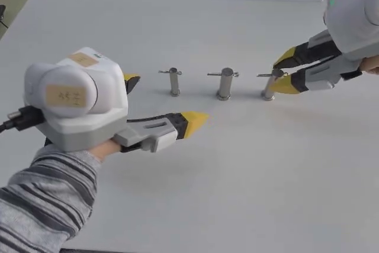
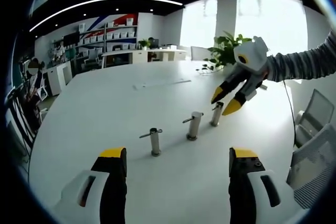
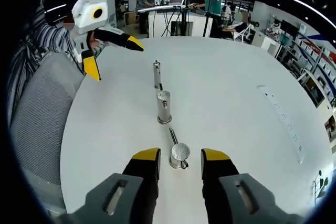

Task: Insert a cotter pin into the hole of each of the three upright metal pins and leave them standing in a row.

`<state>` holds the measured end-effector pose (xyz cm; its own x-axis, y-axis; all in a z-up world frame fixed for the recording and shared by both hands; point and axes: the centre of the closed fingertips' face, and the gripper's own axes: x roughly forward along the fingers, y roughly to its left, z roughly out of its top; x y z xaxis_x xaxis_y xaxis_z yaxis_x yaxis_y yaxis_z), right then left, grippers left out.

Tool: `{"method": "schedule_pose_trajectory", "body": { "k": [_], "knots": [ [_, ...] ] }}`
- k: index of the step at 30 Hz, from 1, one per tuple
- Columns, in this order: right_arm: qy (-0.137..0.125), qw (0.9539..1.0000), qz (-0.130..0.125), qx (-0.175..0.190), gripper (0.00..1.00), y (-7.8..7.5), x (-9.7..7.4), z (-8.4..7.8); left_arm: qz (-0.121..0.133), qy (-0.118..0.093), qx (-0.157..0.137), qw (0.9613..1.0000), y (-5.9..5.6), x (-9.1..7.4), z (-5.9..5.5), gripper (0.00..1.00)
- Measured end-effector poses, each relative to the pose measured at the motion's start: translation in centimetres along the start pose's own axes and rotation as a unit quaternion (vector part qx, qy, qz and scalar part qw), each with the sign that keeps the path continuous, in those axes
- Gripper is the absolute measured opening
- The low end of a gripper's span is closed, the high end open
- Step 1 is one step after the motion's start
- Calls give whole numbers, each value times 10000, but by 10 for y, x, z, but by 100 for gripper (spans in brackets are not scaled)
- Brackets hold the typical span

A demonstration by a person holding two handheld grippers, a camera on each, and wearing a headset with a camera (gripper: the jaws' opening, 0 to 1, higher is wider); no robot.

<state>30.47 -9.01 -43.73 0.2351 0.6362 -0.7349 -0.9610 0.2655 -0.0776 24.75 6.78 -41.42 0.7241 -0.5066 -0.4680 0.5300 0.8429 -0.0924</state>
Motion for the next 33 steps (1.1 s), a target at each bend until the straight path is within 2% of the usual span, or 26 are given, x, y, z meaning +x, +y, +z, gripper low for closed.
{"method": "schedule_pose_trajectory", "body": {
  "k": [2,4,5,7,9,10,12,15,16,18,21,24,29,33],
  "knots": [
    [-236,9993,-164,218,31,-1,-4,7,25,-7,-4,10000,2,-1,1,79],
    [-471,9967,-310,591,32,1,-11,13,50,-14,-28,10000,4,-2,3,79],
    [-631,9949,-408,671,35,2,-15,18,68,-21,-35,10000,6,-3,4,79],
    [-764,9930,-518,741,40,6,-20,21,93,-36,-55,9999,8,-4,6,79],
    [-813,9886,-687,1065,46,9,-26,22,107,-49,-72,9999,9,-5,7,79],
    [-861,9878,-695,1092,49,11,-28,22,110,-37,-88,9999,9,-5,7,80],
    [-955,9845,-875,1186,54,12,-34,24,92,-11,-115,9999,9,-6,8,81],
    [-1021,9768,-1088,1537,60,16,-42,22,71,-32,-111,9999,7,-7,10,82],
    [-1006,9756,-1127,1594,62,17,-43,21,59,-37,-123,9999,7,-7,11,83],
    [-1033,9692,-1278,1833,64,19,-46,19,46,-41,-163,9998,6,-8,12,86],
    [-1115,9643,-1277,2035,70,27,-47,19,51,-76,-206,9997,5,-9,14,88],
    [-1182,9570,-1366,2271,76,32,-50,19,49,-103,-257,9996,4,-11,15,91],
    [-1328,9519,-1415,2372,82,39,-51,20,27,-67,-274,9996,0,-17,13,97],
    [-1440,9454,-1462,2533,85,43,-52,21,34,-73,-281,9996,-1,-21,11,99]
  ]
}}
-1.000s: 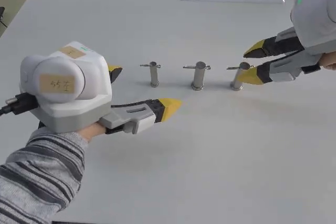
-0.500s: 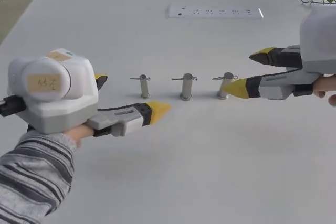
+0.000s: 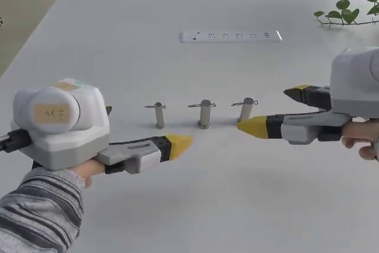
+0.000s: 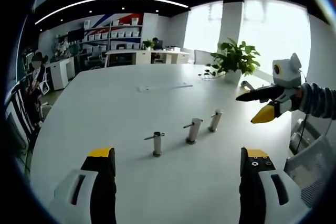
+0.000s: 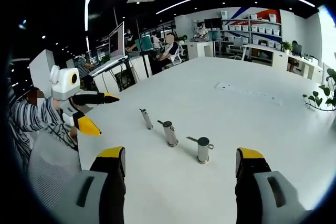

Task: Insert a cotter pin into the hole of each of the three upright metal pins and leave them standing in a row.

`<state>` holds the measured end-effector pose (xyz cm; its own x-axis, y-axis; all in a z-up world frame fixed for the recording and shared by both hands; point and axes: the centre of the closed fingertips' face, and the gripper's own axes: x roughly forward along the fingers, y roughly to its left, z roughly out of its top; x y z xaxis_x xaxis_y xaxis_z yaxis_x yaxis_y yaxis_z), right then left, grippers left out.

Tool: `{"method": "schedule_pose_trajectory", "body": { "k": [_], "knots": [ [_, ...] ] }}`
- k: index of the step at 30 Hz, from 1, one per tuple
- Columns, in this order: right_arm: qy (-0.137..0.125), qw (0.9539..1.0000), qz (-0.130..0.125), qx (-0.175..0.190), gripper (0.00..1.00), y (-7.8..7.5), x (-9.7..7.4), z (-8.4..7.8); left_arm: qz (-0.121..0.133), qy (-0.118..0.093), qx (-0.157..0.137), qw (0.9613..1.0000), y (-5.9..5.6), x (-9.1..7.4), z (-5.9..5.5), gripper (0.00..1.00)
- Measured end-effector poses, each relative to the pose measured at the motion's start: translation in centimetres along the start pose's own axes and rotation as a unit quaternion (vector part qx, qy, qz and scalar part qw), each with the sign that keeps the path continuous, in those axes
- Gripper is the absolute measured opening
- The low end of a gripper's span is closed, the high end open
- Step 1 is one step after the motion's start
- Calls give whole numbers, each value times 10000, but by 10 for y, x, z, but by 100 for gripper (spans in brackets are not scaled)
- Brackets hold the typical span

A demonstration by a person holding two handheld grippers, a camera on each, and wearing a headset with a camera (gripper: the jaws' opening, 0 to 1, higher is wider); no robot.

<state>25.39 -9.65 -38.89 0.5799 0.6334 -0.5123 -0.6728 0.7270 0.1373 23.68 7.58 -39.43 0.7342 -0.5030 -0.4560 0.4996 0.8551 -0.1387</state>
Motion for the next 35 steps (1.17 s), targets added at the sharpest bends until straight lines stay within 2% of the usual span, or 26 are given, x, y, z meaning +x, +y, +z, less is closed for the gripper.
{"method": "schedule_pose_trajectory", "body": {
  "k": [7,18,23,25,29,35],
  "knots": [
    [-97,9997,-116,209,86,5,-2,-2,-23,10,-6,10000,-1,-4,-2,99],
    [-87,9991,-282,304,84,14,-4,-10,-19,26,-59,10000,-2,-10,-5,99],
    [-73,9988,-402,255,83,13,-6,-12,-27,59,-56,10000,-3,-12,-7,99],
    [-129,9985,-413,334,83,13,-6,-12,-27,57,-52,10000,-3,-12,-7,99],
    [-43,9985,-448,313,82,14,-7,-17,-36,87,-54,9999,-4,-13,-8,98],
    [-81,9980,-456,419,81,16,-8,-19,-23,112,-45,9999,-4,-15,-9,98]
  ]
}}
